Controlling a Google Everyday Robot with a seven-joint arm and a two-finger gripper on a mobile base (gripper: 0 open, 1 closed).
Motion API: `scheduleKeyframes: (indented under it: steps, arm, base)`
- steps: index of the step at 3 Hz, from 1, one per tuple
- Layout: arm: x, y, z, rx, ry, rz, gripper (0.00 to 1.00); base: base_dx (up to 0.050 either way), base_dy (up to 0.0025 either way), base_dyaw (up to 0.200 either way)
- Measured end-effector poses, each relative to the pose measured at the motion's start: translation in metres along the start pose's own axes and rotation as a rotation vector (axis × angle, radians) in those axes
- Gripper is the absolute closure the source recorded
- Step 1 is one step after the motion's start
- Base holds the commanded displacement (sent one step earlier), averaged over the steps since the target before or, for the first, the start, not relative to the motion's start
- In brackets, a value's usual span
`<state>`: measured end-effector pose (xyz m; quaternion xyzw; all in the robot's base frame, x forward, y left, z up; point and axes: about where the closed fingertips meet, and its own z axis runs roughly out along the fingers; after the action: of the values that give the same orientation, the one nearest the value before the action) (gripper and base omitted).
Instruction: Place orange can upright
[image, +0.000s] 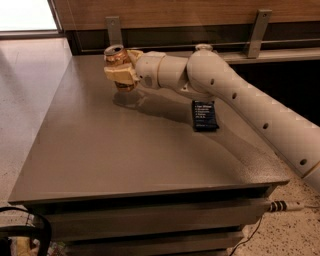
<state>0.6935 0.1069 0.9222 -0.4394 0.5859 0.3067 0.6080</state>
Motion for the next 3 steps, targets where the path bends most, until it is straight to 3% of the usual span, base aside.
scheduleKeyframes:
  steps: [3]
  arm:
    - [0.035,0.018,0.000,-0.052,-0.058,0.092,1.00]
  base:
    - [0.000,0.00000,0.000]
